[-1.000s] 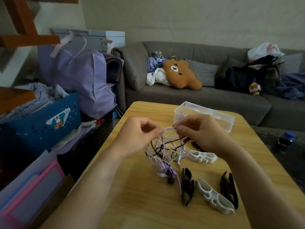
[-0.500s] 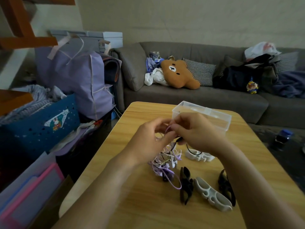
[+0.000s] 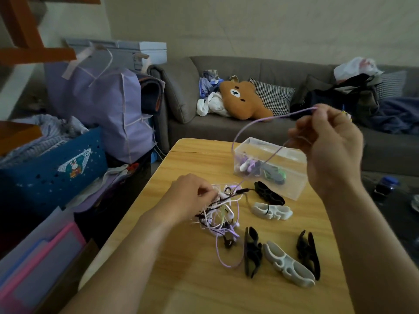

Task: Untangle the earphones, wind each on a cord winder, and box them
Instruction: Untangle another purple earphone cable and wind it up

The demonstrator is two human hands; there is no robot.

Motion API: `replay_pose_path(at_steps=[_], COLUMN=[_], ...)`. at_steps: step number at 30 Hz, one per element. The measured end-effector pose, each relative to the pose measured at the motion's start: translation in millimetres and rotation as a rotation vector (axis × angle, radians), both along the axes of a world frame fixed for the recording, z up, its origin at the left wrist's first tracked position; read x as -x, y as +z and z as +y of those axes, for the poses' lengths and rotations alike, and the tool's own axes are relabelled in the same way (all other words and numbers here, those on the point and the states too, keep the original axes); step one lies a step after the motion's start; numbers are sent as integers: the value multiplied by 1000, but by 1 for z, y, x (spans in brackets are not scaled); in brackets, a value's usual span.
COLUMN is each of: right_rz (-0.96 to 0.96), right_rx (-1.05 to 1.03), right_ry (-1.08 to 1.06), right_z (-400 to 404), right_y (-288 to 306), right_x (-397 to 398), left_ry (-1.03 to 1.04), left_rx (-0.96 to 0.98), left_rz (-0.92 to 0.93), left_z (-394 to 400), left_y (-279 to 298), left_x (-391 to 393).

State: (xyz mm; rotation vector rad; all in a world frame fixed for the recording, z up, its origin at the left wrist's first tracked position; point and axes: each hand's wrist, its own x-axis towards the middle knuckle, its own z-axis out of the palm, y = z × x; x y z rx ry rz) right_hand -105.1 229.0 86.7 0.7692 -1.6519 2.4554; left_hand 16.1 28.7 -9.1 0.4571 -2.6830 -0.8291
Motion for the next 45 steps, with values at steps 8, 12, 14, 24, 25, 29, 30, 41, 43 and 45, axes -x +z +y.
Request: replay_pose_path(at_steps=[8,12,14,24,25,29,30,41,43,45], right_rz=[-202,-116,-53,-267,-310,-175,-49,458,327,194], right_rx=[-99,-34,31,146,-19,-819,-949,-1007,-821,-590], right_ry=[128,221,239,-191,-199,-256,-273,199,204,242], right_z=[-3,-14,-17,22,23,11,6,-25,-23,-20], right_y=[-9,-14,-15,-28,-33,-42,-42,-51,-46,-40], right_x=[10,-4,-9,42,46,39,32,-3,-2,-2], left_ry=[0,-163,-162,-109,-106,-98,-101,-69,-82,-104], left_rx=[-54,-191,-137,-71,-92,-86,-94,-101,-93,-117], left_rz=[193,51,-19,4,40,123,125,213,173,130], left_z=[27,54,58,28,27,27,28,32,30,30], left_y=[8,4,0,-1,0,2,1,4,4,3], left_x=[2,11,16,14,13,14,14,15,14,13])
